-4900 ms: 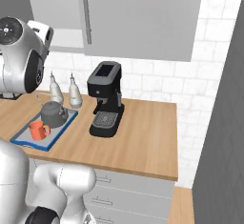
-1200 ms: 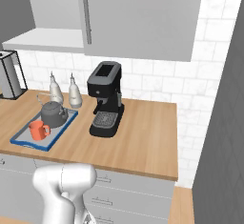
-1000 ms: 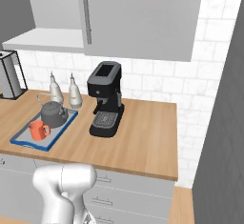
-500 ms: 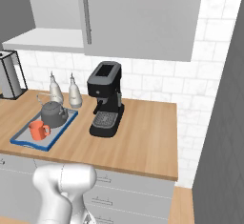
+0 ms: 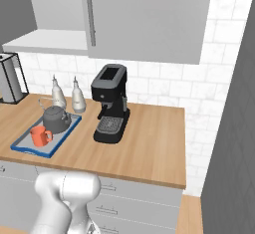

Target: Pick the kettle from the counter and place it on the tray. Then pick the mug from the cabinet and place it on the tray. Then close the cabinet doors.

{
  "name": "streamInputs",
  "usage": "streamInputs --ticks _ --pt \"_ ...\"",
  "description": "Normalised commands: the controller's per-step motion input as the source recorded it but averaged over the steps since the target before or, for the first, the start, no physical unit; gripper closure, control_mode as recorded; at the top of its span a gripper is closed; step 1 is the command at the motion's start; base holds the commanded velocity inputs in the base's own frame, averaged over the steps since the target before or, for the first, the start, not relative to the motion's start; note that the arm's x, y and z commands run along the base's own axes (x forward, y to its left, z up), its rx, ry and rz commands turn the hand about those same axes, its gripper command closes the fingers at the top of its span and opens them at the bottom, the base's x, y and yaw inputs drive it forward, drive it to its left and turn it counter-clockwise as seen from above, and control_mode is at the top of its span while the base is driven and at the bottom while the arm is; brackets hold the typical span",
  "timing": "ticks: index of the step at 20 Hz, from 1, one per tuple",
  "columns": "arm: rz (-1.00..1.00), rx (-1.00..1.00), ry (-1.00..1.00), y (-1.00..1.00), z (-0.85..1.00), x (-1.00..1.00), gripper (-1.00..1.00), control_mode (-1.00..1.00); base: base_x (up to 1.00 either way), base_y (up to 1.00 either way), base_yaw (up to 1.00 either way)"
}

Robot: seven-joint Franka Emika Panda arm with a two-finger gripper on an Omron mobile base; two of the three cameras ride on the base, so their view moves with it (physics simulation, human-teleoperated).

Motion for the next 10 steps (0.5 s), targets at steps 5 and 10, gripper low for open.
streamInputs --ticks 5,10 --pt "-0.09 0.00 -0.01 0.20 -0.04 0.55 1.00 -1.00 0.00 0.00 0.00" --pt "-0.07 0.00 0.00 0.30 -0.18 0.51 1.00 -1.00 0.00 0.00 0.00"
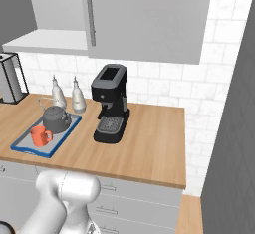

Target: Pick the kettle from the counter and place it on the tray. Then pick the mug from the cabinet and place it on the tray. Then close the cabinet doors.

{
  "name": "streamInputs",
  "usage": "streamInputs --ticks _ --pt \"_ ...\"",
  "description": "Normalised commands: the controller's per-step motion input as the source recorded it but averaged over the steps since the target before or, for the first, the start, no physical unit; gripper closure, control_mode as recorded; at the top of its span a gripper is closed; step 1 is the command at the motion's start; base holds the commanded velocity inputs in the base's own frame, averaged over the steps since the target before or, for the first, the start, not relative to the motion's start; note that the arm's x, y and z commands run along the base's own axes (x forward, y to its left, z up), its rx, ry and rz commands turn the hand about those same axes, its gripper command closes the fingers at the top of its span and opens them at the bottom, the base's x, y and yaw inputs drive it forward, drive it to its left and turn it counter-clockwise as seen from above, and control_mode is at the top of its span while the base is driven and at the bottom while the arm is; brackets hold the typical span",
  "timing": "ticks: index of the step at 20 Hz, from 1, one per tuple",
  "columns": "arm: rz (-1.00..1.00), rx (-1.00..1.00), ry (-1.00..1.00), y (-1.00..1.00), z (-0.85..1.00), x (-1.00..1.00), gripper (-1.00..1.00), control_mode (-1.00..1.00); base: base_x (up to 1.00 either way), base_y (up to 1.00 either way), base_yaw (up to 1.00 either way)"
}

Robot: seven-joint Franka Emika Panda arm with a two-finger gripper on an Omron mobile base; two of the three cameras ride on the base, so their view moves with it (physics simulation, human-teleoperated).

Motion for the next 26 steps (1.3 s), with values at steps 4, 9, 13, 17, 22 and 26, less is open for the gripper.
streamInputs --ticks 4,9,13,17,22,26 --pt "-0.05 0.00 0.00 0.34 -0.14 0.33 1.00 -1.00 0.00 0.00 0.00" --pt "-0.05 0.02 -0.04 0.22 -0.01 0.39 1.00 -1.00 0.00 0.00 0.00" --pt "-0.09 0.02 -0.09 0.06 0.00 0.50 1.00 -1.00 0.00 0.00 0.00" --pt "-0.05 0.00 -0.18 -0.01 0.00 0.31 1.00 -1.00 0.00 0.00 0.00" --pt "0.00 0.03 -0.16 -0.16 0.00 0.27 1.00 -1.00 0.00 0.00 0.00" --pt "0.00 0.04 -0.09 -0.48 0.04 0.19 1.00 -1.00 0.00 0.00 0.00"
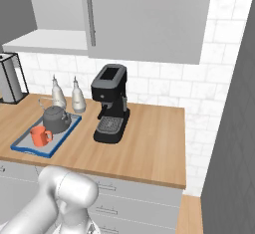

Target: Pick the kettle from the counter and place it on the tray. Then pick the mug from the cabinet and place it on the tray. Then close the cabinet doors.

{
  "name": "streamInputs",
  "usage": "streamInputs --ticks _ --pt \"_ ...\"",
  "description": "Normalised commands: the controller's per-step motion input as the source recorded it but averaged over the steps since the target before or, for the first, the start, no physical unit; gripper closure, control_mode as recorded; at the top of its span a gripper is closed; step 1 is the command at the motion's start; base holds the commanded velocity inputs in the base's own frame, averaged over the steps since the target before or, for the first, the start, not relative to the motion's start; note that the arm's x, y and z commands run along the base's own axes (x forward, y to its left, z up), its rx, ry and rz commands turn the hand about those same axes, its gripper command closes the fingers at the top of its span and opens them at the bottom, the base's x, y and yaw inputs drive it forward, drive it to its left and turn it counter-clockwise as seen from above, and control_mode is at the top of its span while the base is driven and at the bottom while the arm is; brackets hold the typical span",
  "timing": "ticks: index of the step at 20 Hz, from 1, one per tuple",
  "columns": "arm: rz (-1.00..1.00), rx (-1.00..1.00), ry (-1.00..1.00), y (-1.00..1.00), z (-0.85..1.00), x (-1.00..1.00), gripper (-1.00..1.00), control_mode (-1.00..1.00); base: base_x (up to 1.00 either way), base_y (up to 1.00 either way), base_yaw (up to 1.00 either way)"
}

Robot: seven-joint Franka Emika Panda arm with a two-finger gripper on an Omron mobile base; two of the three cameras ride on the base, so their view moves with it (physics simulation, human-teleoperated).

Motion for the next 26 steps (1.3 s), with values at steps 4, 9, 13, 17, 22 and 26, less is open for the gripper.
streamInputs --ticks 4,9,13,17,22,26 --pt "0.00 0.15 -0.08 -0.39 0.25 0.12 1.00 -1.00 0.00 0.00 0.00" --pt "0.00 0.20 -0.10 -0.33 0.25 0.23 1.00 -1.00 0.00 0.00 0.00" --pt "0.00 0.17 -0.08 -0.32 0.13 0.27 1.00 -1.00 0.00 0.00 0.00" --pt "0.00 0.12 -0.03 -0.51 0.08 0.21 1.00 -1.00 0.00 0.00 0.00" --pt "0.00 0.11 -0.03 -0.56 0.10 0.17 1.00 -1.00 0.00 0.00 0.00" --pt "0.00 0.10 -0.02 -0.53 0.16 0.11 1.00 -1.00 0.00 0.00 0.00"
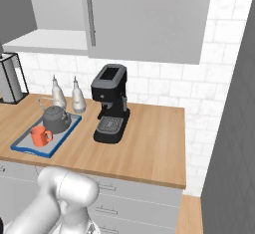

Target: Pick the kettle from the counter and place it on the tray. Then pick the mug from the cabinet and place it on the tray. Then close the cabinet doors.

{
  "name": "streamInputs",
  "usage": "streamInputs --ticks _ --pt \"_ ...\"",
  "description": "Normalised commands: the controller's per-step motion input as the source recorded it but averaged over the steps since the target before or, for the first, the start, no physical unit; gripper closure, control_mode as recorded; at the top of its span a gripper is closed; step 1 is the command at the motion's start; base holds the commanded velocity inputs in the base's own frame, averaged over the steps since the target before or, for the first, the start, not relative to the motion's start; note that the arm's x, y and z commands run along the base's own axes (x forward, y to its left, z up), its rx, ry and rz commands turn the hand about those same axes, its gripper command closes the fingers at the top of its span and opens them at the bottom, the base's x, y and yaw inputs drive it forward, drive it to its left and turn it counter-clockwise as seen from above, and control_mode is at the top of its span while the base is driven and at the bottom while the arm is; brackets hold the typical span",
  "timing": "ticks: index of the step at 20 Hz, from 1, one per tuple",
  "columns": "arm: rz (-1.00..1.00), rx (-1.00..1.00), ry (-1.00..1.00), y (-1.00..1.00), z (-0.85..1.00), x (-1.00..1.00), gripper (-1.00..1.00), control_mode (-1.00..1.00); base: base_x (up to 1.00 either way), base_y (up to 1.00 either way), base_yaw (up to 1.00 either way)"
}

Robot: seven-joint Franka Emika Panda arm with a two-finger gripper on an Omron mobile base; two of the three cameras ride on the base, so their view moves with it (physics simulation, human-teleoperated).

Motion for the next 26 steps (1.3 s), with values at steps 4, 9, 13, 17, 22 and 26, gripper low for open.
streamInputs --ticks 4,9,13,17,22,26 --pt "0.00 0.10 0.00 -0.56 0.21 0.03 1.00 -1.00 0.00 0.00 0.00" --pt "0.00 0.05 0.04 -0.49 0.18 0.10 1.00 -1.00 0.00 0.00 0.00" --pt "0.00 0.01 0.11 -0.46 0.21 0.16 1.00 -1.00 0.00 0.00 0.00" --pt "0.00 0.00 0.24 -0.41 0.42 0.19 1.00 -1.00 0.00 0.00 0.00" --pt "0.05 0.00 0.37 -0.31 0.43 0.31 1.00 -1.00 0.00 0.00 0.00" --pt "0.07 0.00 0.32 -0.33 0.25 0.42 1.00 -1.00 0.00 0.00 0.00"
